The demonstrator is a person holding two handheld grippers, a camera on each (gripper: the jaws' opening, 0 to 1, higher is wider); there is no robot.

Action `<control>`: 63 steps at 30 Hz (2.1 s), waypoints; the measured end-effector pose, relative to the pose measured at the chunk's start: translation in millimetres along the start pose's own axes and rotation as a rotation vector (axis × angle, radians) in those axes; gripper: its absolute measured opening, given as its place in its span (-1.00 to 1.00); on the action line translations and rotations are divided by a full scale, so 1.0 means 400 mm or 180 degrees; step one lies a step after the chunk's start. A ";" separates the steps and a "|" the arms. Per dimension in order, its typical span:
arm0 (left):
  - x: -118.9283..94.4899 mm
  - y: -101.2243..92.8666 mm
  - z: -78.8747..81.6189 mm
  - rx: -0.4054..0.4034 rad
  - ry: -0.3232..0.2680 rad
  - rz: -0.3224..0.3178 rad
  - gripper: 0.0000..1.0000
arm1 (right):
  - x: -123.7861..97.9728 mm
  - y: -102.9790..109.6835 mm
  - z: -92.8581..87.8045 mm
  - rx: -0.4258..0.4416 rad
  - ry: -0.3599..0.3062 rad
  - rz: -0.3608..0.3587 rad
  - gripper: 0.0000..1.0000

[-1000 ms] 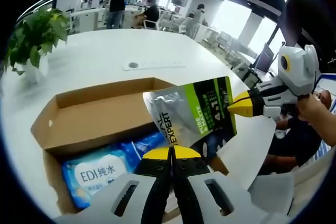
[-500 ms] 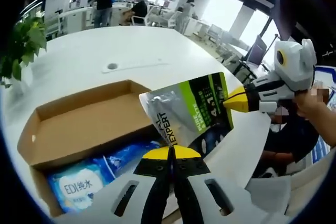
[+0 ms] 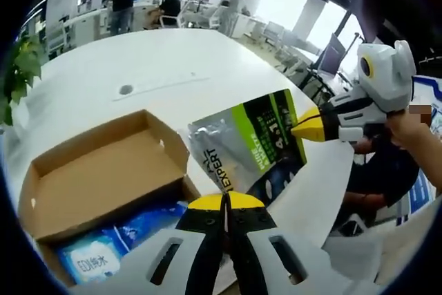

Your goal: Operate the shoe box by opening the lid, removing the specified soft item, and placing it in the target area until the item is outside and the box remains undamaged.

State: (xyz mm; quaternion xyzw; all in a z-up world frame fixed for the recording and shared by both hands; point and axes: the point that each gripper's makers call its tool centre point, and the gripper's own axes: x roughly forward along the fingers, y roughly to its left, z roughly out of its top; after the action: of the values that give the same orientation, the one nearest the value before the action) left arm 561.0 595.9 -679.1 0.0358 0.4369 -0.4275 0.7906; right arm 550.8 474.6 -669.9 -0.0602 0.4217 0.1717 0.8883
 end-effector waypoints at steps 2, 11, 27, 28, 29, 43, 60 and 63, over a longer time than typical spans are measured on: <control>0.010 -0.004 0.003 0.0007 0.0025 -0.0013 -1.00 | 0.002 -0.009 -0.003 0.0006 0.0020 -0.0008 -1.00; 0.055 -0.006 0.004 0.0041 0.0170 -0.0026 -1.00 | 0.024 -0.043 -0.018 0.0052 0.0105 -0.0030 -1.00; 0.132 0.000 -0.020 0.0268 0.0468 0.0026 -1.00 | 0.080 -0.078 -0.065 0.0125 0.0279 -0.0039 -1.00; 0.136 0.001 -0.022 0.0276 0.0483 0.0024 -1.00 | 0.084 -0.081 -0.069 0.0137 0.0292 -0.0035 -1.00; 0.139 0.002 -0.022 0.0278 0.0490 0.0022 -1.00 | 0.086 -0.084 -0.073 0.0142 0.0299 -0.0033 -1.00; 0.197 0.012 -0.036 0.0578 0.0725 0.0050 -1.00 | 0.144 -0.113 -0.110 0.0251 0.0403 -0.0024 -1.00; 0.241 0.031 -0.049 0.1752 0.1058 0.0349 -1.00 | 0.199 -0.128 -0.138 0.0369 0.0404 0.0015 -1.00; 0.248 0.030 -0.048 0.1994 0.1076 0.0387 -1.00 | 0.204 -0.135 -0.141 0.0375 0.0402 -0.0003 -1.00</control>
State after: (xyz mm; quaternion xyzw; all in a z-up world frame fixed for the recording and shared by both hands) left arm 581.8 547.7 -766.1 0.3725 0.4063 -0.4809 0.6818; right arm 576.9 430.9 -770.7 -0.0188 0.4862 0.1420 0.8620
